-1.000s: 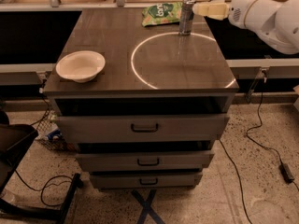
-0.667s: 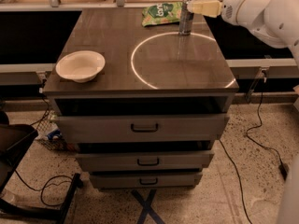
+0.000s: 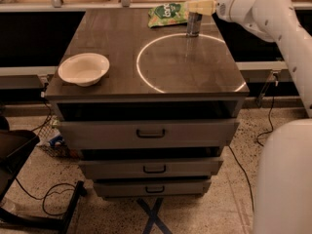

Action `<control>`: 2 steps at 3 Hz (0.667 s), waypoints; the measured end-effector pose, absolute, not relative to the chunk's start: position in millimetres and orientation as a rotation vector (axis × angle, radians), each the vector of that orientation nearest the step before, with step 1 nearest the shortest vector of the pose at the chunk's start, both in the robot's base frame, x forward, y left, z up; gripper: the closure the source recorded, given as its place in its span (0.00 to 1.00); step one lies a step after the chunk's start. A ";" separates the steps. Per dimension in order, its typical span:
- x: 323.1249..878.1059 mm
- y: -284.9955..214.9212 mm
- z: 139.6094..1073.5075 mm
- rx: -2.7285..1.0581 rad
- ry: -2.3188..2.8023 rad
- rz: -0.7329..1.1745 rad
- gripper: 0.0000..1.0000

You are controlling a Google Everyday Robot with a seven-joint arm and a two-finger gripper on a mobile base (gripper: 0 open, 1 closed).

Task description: Move redbull can near paper bowl

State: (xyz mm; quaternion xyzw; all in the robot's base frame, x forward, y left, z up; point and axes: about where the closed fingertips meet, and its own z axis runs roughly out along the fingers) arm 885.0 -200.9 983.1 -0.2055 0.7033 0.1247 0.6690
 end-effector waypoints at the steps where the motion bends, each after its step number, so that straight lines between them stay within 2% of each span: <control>1: 904.3 -179.9 977.3 -0.446 1.566 0.327 0.00; 2: 918.8 -163.6 965.7 -0.437 1.574 0.344 0.00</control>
Offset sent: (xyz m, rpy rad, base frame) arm 0.0537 0.0491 -0.0279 0.0715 0.0174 0.0169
